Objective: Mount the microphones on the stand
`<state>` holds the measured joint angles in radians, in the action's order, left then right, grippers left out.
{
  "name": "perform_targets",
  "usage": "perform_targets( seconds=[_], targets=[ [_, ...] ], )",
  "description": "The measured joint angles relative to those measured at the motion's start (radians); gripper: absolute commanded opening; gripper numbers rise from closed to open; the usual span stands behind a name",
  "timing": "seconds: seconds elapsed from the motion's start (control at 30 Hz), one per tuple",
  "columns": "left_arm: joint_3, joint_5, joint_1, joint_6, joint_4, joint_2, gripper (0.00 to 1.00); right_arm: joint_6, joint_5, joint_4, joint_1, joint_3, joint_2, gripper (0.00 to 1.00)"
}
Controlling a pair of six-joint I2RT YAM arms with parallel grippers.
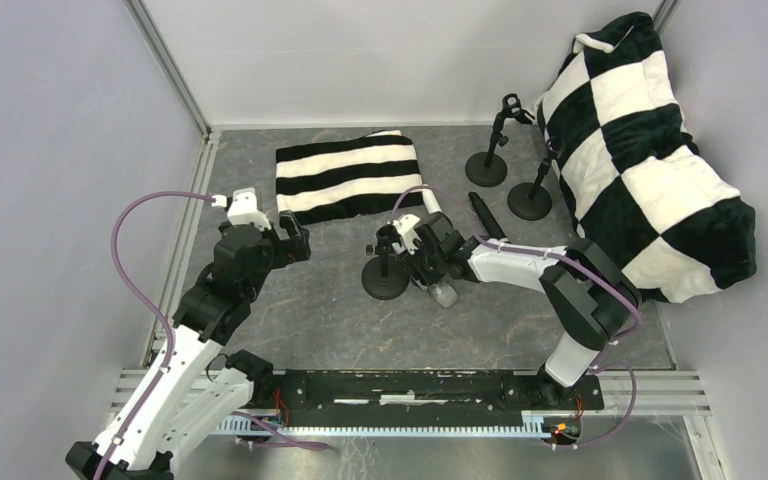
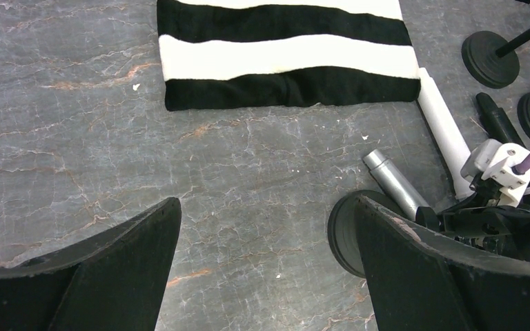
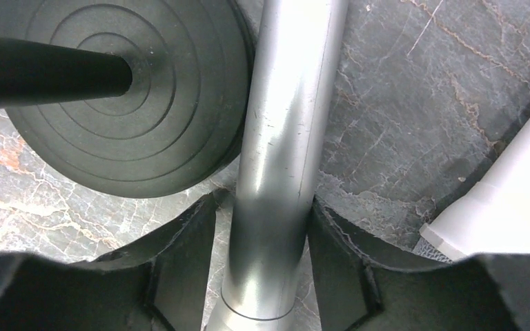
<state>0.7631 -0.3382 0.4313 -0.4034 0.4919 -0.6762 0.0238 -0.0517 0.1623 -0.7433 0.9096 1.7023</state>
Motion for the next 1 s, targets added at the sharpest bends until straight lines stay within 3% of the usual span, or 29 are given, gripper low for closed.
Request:
perform_targets(
  seconds=[0.23,0.53,0.8,1.0],
  targets=[
    [0.000,0.000,0.000,0.000,0.000,0.000,1.00,-0.027,0.024,-0.081,-0.003,-0.059,-0.031,0.31],
    [0.000,0.000,0.000,0.000,0.000,0.009,1.00,-0.026,0.039,-0.094,0.000,-0.146,-0.216,0.01],
    [0.002,0.009,0.000,-0.001,0.000,0.081,1.00,-0.021,0.131,-0.085,0.000,-0.101,-0.409,0.00],
    [0.113,0.103,0.000,0.000,0.002,0.013,1.00,0.030,0.193,-0.071,0.001,-0.101,-0.603,0.00]
  ],
)
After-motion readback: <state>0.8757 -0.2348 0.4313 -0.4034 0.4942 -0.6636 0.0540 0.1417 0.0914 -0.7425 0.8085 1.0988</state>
